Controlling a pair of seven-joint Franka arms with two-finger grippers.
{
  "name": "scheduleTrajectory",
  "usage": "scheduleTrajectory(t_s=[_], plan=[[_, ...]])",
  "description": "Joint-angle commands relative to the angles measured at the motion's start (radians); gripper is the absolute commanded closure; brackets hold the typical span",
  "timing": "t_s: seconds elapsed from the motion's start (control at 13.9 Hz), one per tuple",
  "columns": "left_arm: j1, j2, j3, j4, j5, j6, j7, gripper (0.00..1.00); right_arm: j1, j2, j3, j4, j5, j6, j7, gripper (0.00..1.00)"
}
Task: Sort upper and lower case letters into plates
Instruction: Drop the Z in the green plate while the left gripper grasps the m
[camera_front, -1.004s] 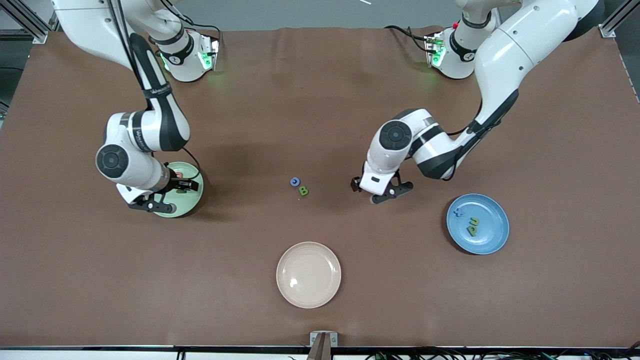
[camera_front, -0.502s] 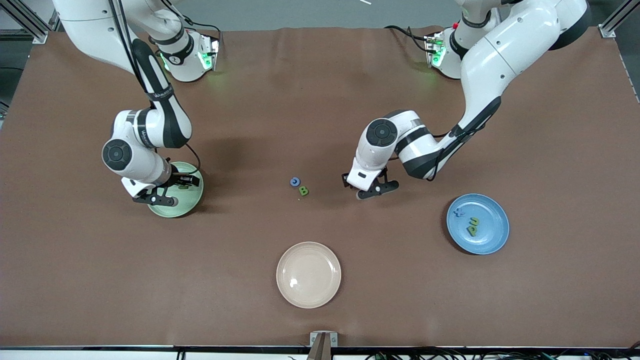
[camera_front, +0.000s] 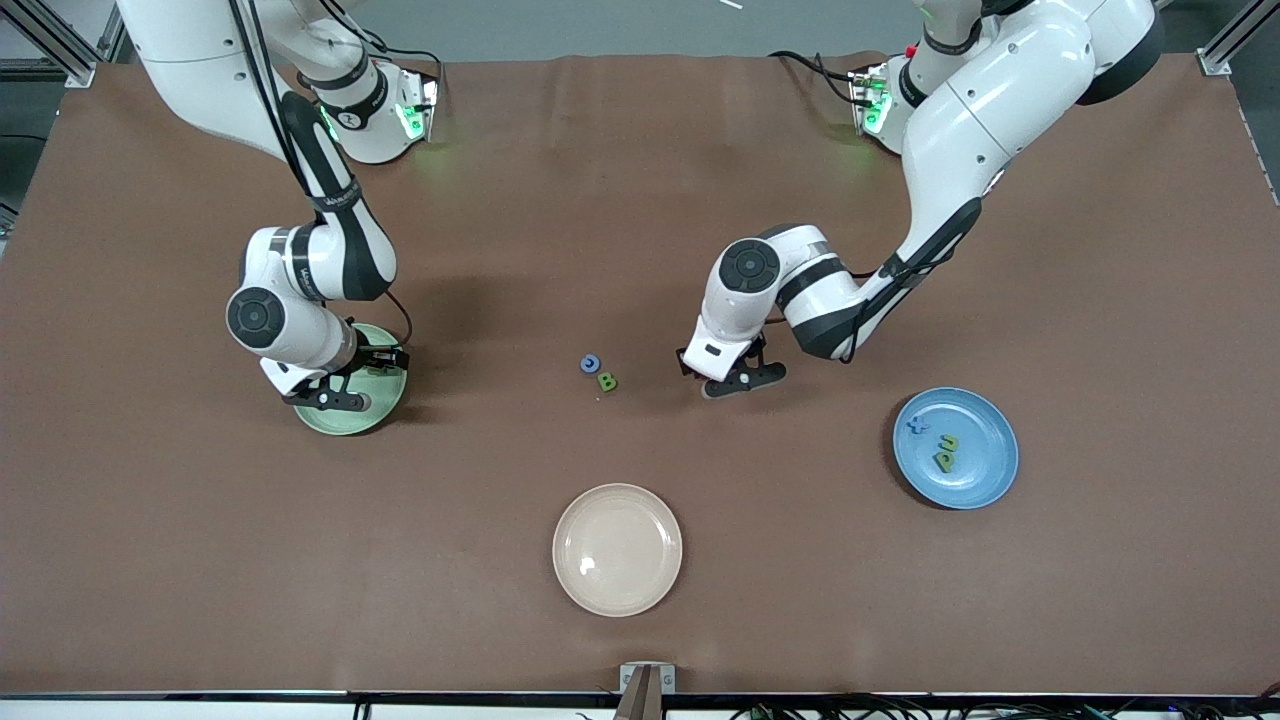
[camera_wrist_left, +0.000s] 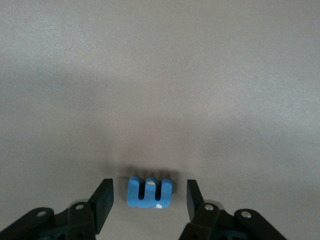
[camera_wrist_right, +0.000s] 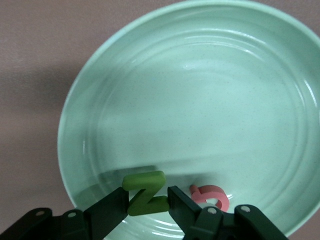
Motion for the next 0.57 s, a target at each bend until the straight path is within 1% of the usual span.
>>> scheduleTrajectory(t_s=[0.0, 0.07, 0.14, 0.29, 0.5], plan=[[-0.006, 0.012, 0.006, 0.008, 0.021, 0.009, -0.016, 0.43, 0.004, -0.008, -0.001, -0.008, 0.016, 0.007, -0.010, 0.24], [-0.006, 0.017, 0.006, 0.009, 0.021, 0.009, -0.021, 0.47, 0.004, -0.008, -0.001, -0.006, 0.016, 0.006, -0.012, 0.02], [-0.007, 0.018, 0.006, 0.011, 0.021, 0.009, -0.030, 0.49, 0.004, -0.011, -0.001, -0.003, 0.016, 0.000, -0.012, 0.00], [-0.007, 0.026, 0.006, 0.014, 0.020, 0.009, -0.032, 0.50, 0.004, -0.031, -0.002, 0.012, 0.015, -0.036, -0.012, 0.00], [-0.014, 0.034, 0.007, 0.014, 0.020, 0.009, -0.047, 0.50, 0.004, -0.059, -0.004, 0.141, 0.013, -0.253, -0.006, 0.00]])
